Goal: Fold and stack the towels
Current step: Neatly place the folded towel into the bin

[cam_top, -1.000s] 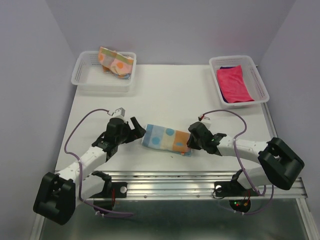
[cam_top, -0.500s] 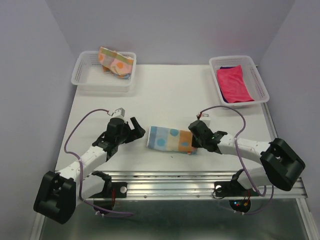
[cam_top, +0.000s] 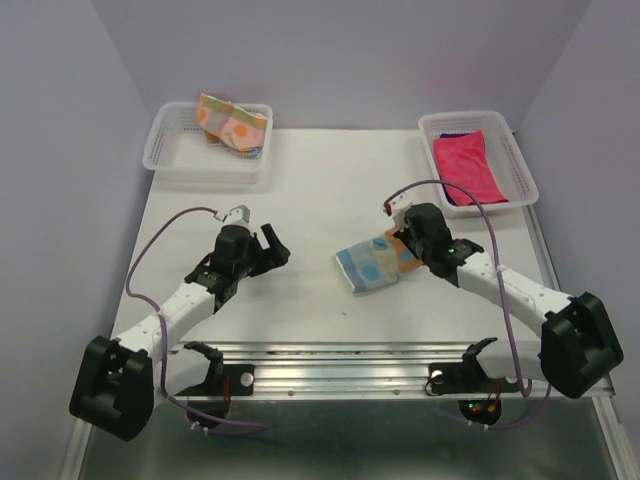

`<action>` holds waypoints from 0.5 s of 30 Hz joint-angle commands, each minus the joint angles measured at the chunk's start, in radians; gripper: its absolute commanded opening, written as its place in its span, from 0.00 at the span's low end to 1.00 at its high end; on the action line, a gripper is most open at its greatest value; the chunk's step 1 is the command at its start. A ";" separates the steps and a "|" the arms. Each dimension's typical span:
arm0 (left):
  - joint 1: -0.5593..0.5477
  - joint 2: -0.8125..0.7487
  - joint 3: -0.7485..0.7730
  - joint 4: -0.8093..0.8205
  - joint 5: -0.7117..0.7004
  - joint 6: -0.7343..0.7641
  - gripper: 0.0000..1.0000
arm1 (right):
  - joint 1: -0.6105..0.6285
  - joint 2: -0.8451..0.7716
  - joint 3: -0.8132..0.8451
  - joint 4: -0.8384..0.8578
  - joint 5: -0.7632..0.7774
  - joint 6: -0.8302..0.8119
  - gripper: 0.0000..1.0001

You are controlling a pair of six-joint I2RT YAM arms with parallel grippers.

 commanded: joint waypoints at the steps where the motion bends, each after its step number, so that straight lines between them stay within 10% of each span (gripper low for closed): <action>1: -0.003 -0.001 0.077 -0.010 -0.023 0.020 0.99 | -0.092 -0.106 0.032 0.035 -0.116 -0.394 0.01; 15: -0.003 0.102 0.321 -0.148 -0.184 0.024 0.99 | -0.452 -0.106 0.229 -0.188 -0.521 -1.006 0.01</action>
